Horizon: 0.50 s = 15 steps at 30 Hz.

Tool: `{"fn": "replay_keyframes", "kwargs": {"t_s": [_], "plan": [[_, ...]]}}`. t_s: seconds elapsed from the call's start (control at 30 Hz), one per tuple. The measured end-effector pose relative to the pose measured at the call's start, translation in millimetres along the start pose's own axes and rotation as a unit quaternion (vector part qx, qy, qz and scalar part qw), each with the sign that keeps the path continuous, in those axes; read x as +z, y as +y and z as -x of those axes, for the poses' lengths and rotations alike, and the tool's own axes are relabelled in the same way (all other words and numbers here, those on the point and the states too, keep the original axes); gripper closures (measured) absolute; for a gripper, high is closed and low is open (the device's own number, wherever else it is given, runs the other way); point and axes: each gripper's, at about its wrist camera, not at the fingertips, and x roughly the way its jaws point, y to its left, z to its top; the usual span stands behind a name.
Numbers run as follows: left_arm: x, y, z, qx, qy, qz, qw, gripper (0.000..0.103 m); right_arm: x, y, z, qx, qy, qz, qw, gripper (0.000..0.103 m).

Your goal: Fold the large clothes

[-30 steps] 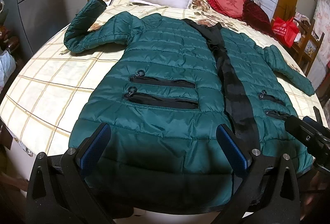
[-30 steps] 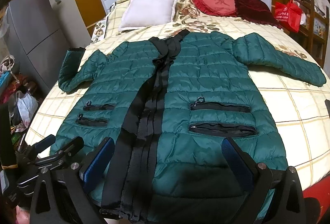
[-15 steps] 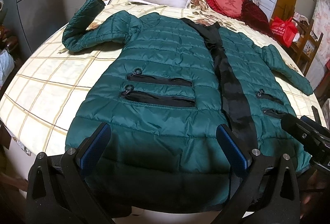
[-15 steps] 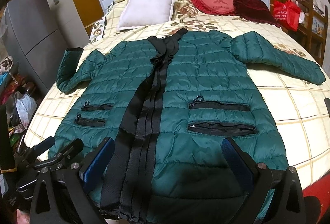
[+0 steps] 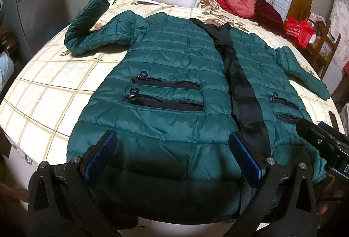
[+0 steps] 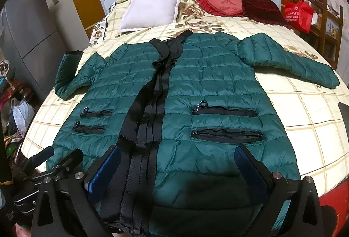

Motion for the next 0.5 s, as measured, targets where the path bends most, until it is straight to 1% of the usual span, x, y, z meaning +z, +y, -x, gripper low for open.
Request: {"fn": "replay_keyframes", "kwargs": {"t_s": [0.5], "plan": [[-0.1,-0.2,-3.5,0.000,0.000,-0.008,1.0000,0.001,-0.5,-0.4,-2.4,-0.001,0.003,-0.001,1.000,0.000]]}}
